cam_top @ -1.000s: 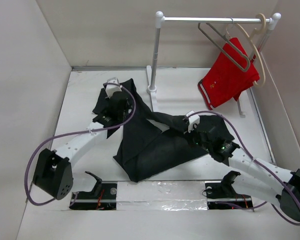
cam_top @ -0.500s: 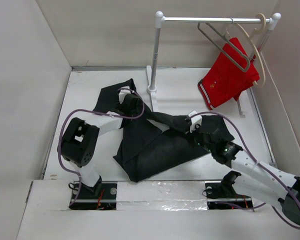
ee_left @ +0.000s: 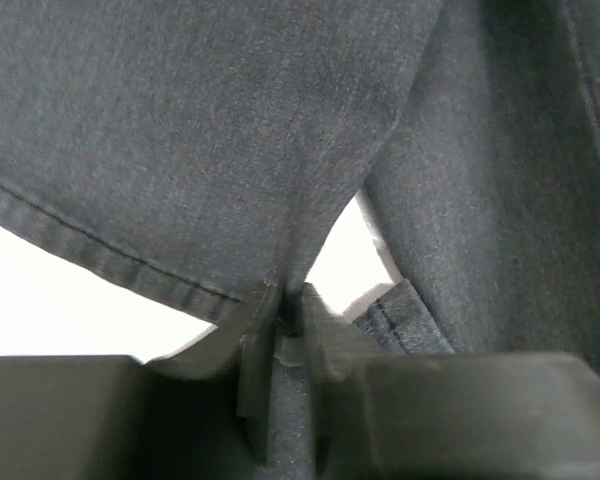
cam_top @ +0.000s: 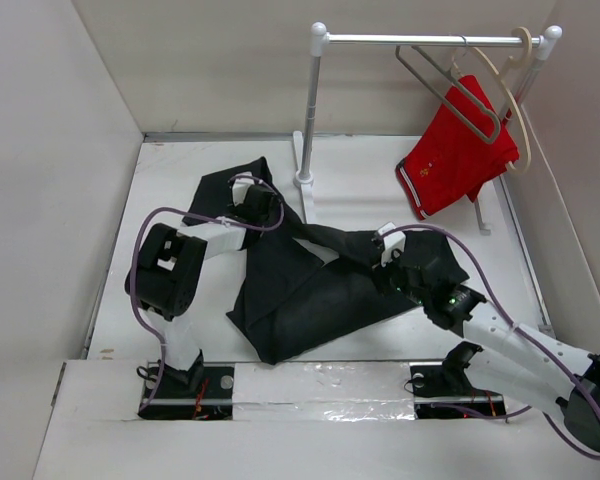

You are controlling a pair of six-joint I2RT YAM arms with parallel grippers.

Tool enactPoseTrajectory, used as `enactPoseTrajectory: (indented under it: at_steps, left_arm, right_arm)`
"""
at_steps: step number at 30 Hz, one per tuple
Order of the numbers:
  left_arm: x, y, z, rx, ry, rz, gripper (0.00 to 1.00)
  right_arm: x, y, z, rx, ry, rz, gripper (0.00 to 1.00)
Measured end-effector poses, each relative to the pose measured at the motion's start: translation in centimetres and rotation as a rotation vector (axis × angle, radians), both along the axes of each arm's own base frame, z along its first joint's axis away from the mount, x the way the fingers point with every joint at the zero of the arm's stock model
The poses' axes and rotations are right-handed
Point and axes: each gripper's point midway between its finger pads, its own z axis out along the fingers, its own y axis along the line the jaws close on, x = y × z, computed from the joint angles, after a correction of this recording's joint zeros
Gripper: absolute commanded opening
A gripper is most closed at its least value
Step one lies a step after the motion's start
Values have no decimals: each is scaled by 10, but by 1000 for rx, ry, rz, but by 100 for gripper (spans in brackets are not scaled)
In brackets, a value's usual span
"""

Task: Place the trousers on the hanger
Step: Flatten out the trousers at the center of the board.

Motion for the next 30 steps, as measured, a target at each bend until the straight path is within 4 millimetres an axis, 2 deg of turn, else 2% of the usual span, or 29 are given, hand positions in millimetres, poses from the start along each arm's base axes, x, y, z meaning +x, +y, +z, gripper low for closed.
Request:
enactPoseTrajectory:
  at_steps: [2, 5, 7, 10, 12, 15, 17, 21, 24, 27, 28, 29, 30]
  left_arm:
    - [-2, 3, -1, 13, 6, 11, 0]
    - [-4, 6, 8, 9, -8, 29, 0]
    - [-10, 11, 28, -2, -38, 44, 0]
    - [-19, 21, 86, -38, -142, 75, 0]
    - [-29, 30, 140, -82, -257, 100, 0]
    - [-53, 45, 209, -143, -409, 128, 0]
    - [-70, 52, 244, -178, -478, 131, 0]
    - [-95, 62, 295, -216, -544, 114, 0]
    - [-105, 69, 331, -213, -587, 104, 0]
    - [-112, 88, 358, -179, -637, 142, 0]
    - [-113, 98, 363, -160, -647, 169, 0]
    - [-115, 106, 365, -146, -648, 189, 0]
    - [-116, 112, 367, -136, -648, 206, 0]
  right_arm:
    - [0, 0, 0, 1, 0, -1, 30]
    - [1, -1, 1, 4, 0, -11, 30]
    - [1, -2, 2, 7, -3, -20, 24]
    - [1, -2, 8, 29, -15, -29, 22]
    - [1, -2, 14, 48, -29, -32, 22]
    - [-1, -4, 19, 70, -47, -34, 22]
    - [-2, -6, 22, 75, -54, -38, 24]
    - [-3, -11, 34, 99, -87, -51, 29]
    - [-6, -16, 46, 121, -122, -64, 34]
    - [-9, -23, 56, 137, -151, -81, 37]
    - [-10, -26, 59, 139, -158, -88, 36]
    - [-11, -29, 60, 139, -163, -96, 31]
    - [-11, -31, 62, 138, -169, -104, 17]
